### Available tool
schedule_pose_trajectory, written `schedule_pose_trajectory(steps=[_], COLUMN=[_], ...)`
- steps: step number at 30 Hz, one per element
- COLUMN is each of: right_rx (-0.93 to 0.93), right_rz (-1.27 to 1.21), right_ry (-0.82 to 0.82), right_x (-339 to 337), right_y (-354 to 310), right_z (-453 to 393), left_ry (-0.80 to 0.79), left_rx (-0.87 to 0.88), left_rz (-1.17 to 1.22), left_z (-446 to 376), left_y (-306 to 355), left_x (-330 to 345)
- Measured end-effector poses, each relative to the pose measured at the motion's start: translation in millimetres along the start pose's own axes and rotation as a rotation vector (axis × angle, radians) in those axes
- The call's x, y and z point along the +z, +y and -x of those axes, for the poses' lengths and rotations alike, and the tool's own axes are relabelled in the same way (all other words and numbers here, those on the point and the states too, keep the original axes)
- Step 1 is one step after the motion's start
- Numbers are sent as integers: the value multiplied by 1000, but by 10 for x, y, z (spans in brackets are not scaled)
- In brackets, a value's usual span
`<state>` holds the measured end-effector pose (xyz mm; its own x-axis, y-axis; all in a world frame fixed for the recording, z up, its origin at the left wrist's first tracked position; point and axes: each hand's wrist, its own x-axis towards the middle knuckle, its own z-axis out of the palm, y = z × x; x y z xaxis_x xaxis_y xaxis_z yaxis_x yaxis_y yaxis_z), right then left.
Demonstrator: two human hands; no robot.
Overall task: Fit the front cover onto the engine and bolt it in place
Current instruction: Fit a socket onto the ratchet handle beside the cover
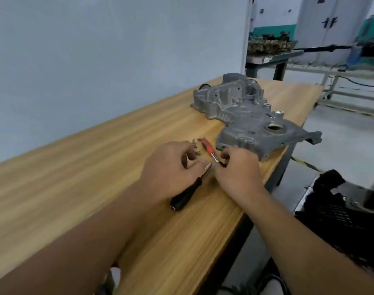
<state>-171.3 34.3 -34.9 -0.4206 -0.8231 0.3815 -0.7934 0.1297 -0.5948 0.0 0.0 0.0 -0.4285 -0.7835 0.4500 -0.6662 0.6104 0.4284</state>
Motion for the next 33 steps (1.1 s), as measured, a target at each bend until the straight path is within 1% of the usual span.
schedule_pose_trajectory(steps=[2,4,7,10,12,13,15,17,19,20,22,23,24,27,28,29,31,32,33], right_rx=[-6,-27,-50,-19,52,90,164,196,169,147,109,95,82,-2,-19,-11,34,60,80], right_rz=[77,152,255,216,89,-17,-260,-499,-618,-647,-730,-791,-862,-1043,-1098,-1171,-1367,-1458,-1528], right_ry=[-13,-78,-134,-123,-125,-117,-103,-85,-18,13,51,64,80,155,179,202,224,224,218], right_x=[-13,-30,-42,-54,-84,-98,-101,-84,-36,-14,-5,-13,-29,-135,-186,-239,-323,-357,-390], right_y=[25,52,46,138,219,279,398,448,452,452,436,429,416,372,362,354,373,382,380], right_z=[-78,-121,-171,-200,-242,-267,-297,-257,-178,-138,-89,-68,-42,38,71,99,137,152,160], left_ry=[-127,-243,-264,-313,-315,-270,-103,4,6,-24,-142,-178,-173,-64,-51,-57,-145,-196,-242], left_rx=[31,22,-13,4,-4,-29,-95,-242,-403,-417,-326,-272,-243,-260,-227,-154,-16,25,50], left_rz=[-124,-154,-158,-128,-29,83,260,468,709,738,556,476,454,630,620,503,195,96,57], left_z=[-14,18,-41,-53,-45,-51,-84,-198,-313,-352,-389,-380,-369,-342,-334,-330,-316,-310,-313], left_y=[1,-13,-41,-3,-18,-41,-86,-156,-237,-279,-369,-387,-395,-357,-347,-342,-324,-322,-312], left_x=[66,92,107,157,165,155,95,20,-86,-142,-179,-172,-158,-90,-55,-17,61,110,159])
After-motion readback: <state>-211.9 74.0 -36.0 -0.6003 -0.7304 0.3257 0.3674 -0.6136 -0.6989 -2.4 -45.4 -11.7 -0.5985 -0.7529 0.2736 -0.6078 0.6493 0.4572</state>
